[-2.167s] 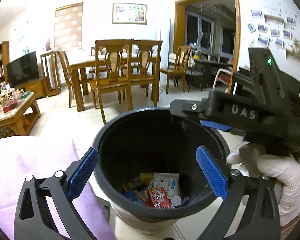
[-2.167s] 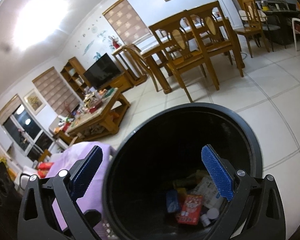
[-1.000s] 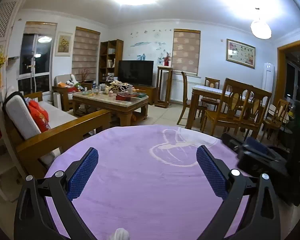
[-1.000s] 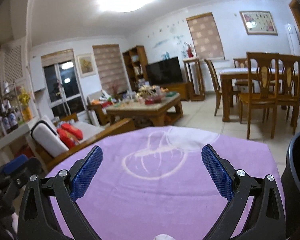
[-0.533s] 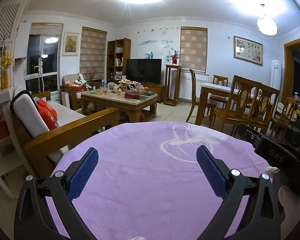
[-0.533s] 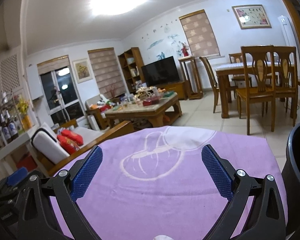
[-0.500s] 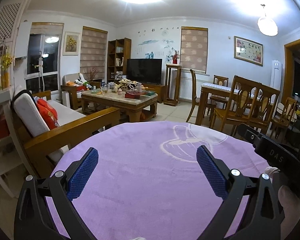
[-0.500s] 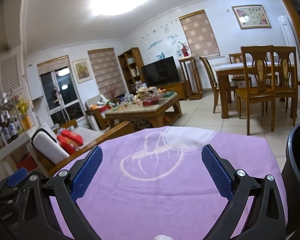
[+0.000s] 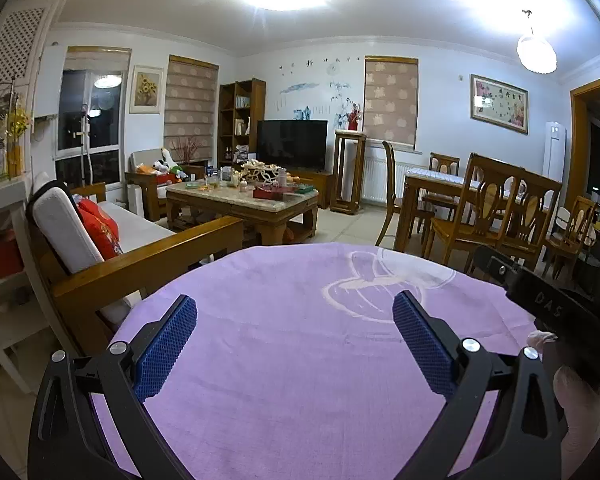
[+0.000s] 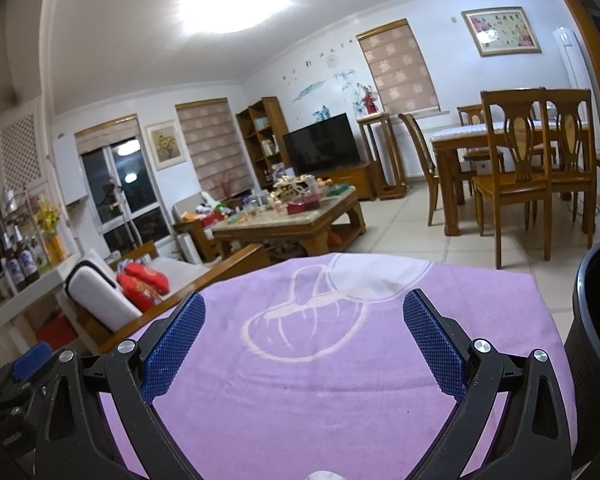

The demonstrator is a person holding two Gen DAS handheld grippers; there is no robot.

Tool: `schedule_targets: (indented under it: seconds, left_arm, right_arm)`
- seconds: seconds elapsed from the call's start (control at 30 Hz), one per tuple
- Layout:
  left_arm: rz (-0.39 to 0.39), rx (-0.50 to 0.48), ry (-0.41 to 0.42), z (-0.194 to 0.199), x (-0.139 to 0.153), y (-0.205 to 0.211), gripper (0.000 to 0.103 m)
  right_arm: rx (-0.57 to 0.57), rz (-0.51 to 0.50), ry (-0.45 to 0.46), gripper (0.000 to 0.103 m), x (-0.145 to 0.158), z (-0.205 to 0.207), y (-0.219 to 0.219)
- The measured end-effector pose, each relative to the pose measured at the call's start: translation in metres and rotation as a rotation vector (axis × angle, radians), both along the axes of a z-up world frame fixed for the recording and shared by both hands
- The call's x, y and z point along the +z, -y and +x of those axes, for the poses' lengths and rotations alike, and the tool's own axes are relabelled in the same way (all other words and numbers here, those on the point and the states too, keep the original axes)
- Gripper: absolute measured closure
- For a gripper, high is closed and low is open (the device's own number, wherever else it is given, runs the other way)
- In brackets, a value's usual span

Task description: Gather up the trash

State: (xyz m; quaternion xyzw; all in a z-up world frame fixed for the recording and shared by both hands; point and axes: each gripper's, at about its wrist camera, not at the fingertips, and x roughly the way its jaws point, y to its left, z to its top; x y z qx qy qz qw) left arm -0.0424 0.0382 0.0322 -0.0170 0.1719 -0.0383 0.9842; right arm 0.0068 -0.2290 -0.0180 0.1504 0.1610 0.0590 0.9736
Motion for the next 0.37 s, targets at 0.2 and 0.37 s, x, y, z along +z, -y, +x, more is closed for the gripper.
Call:
schedule_targets:
  seconds: [0.2,0.37]
  left_arm:
    - [-0.001,0.013,0.012,-0.0065,0.0019,-0.0030,0.005]
    - [-0.004,0.010,-0.004,0.0006,-0.0003,-0.0045,0.005]
  right_arm:
    - [0.001,0.003,-0.001,0.005,0.0002,-0.0007,-0.0002]
    - [0.001,0.004,-0.005,0.005,0.0001,-0.0004,-0.0019]
